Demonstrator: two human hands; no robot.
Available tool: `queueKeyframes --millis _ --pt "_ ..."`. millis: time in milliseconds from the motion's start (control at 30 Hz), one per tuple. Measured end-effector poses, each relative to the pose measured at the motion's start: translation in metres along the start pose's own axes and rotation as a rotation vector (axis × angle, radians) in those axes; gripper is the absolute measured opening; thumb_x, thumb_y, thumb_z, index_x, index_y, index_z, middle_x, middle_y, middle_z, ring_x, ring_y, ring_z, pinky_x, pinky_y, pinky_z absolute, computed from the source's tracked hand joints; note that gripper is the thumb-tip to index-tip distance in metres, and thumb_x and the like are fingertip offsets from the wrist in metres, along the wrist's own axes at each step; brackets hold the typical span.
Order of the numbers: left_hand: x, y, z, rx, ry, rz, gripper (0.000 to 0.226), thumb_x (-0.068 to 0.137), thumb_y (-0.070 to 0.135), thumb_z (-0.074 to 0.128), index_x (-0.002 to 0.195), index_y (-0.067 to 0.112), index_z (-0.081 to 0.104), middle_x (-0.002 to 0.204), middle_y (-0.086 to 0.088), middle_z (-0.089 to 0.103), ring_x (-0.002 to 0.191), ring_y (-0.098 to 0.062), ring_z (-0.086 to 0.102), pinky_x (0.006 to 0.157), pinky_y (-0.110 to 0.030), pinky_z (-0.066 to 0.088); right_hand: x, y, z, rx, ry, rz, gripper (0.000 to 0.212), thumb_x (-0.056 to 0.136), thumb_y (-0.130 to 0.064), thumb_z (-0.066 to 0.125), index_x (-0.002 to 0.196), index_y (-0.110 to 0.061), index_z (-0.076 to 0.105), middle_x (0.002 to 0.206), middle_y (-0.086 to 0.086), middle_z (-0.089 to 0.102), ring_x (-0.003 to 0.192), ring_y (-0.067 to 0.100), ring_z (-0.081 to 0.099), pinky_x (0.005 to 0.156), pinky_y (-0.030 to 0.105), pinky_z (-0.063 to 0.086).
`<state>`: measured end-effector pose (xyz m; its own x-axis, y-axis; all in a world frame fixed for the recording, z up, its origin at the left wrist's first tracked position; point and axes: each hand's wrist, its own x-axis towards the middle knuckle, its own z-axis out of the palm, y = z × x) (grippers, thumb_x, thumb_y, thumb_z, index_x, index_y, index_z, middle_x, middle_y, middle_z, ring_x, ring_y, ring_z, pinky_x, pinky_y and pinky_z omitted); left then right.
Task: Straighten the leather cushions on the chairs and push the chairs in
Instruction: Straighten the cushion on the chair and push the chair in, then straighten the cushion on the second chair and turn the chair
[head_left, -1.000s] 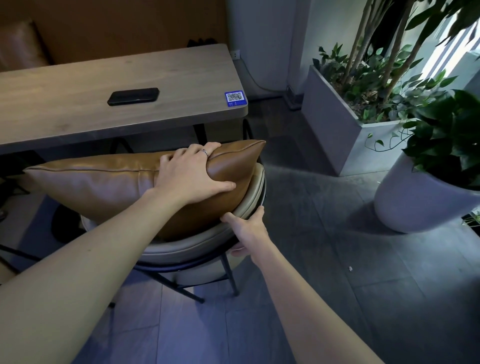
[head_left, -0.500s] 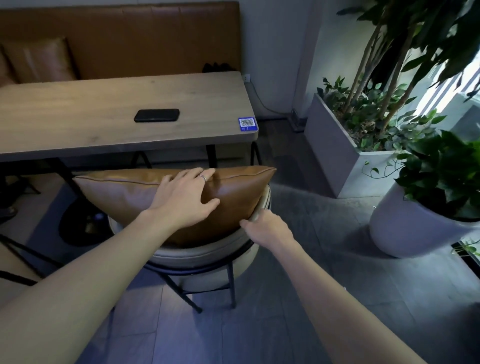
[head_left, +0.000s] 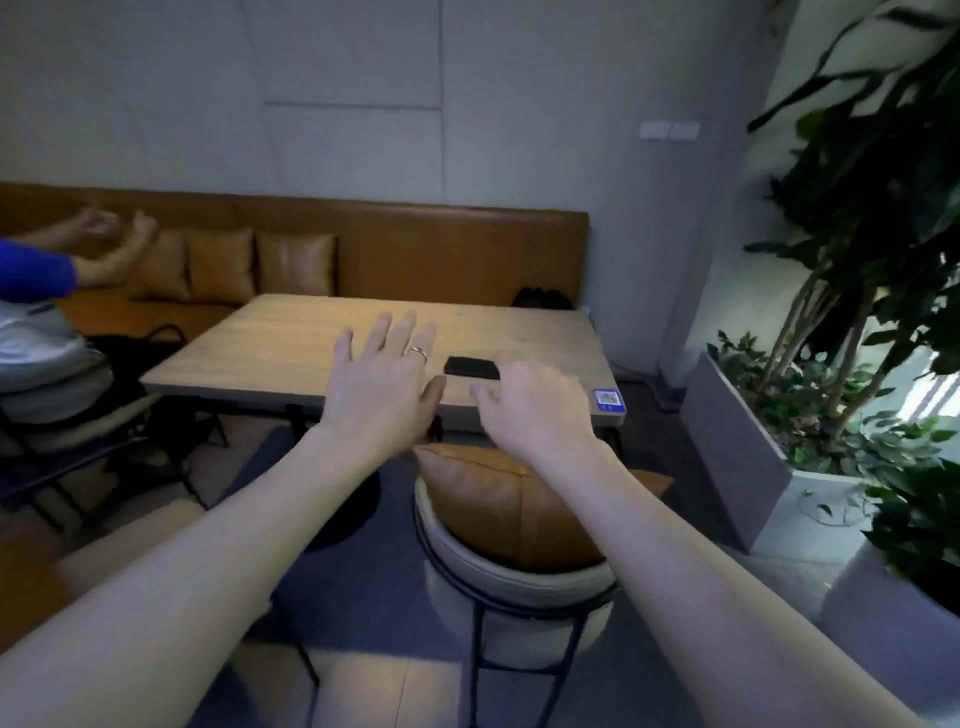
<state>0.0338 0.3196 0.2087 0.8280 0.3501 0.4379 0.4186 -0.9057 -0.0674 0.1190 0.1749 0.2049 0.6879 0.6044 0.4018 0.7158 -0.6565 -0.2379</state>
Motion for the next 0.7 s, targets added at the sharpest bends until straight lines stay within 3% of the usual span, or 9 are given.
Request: queueKeyframes --millis 100,200,467,700 --pt "-0.020 -0.060 -0.070 0.052 0.129 -0.045 0.068 0.104 0.052 0.036 0.164 0.023 0.020 0.172 -0.004 0.018 0.158 -0.028 0.013 0.122 -0.058 0.013 0.007 -0.080 -0.037 -0.008 0.144 -0.107 0.048 0.100 -0.048 0.046 0.132 -0.015 0.059 0.133 0.008 0.064 0.123 0.030 0.058 0.096 0.047 0.048" --pt "-0.044 -0.123 -0.140 0.078 0.244 -0.106 0.069 0.104 0.052 0.035 0.164 0.023 0.017 0.173 -0.007 0.017 0.159 -0.029 0.010 0.123 -0.060 0.011 0.008 -0.155 -0.073 0.001 0.251 -0.200 0.060 0.102 -0.052 0.040 0.149 -0.014 0.045 0.155 0.008 0.048 0.143 0.029 0.042 0.111 0.050 0.039" --pt "-0.130 -0.259 -0.270 0.103 0.511 -0.198 0.071 0.101 0.055 0.029 0.164 0.024 0.018 0.173 -0.011 0.011 0.159 -0.031 0.007 0.123 -0.059 0.005 -0.025 -0.324 -0.141 0.042 0.529 -0.439 0.062 0.105 -0.047 0.035 0.157 -0.014 0.030 0.163 0.011 0.035 0.152 0.031 0.025 0.119 0.055 0.028" --pt "-0.195 -0.333 -0.303 0.144 0.530 -0.325 0.071 0.101 0.054 0.031 0.164 0.024 0.020 0.173 -0.012 0.012 0.158 -0.033 0.008 0.122 -0.059 0.005 -0.049 -0.409 -0.147 0.111 0.572 -0.500 0.064 0.105 -0.045 0.036 0.160 -0.017 0.021 0.167 0.011 0.024 0.154 0.031 0.016 0.121 0.056 0.020"
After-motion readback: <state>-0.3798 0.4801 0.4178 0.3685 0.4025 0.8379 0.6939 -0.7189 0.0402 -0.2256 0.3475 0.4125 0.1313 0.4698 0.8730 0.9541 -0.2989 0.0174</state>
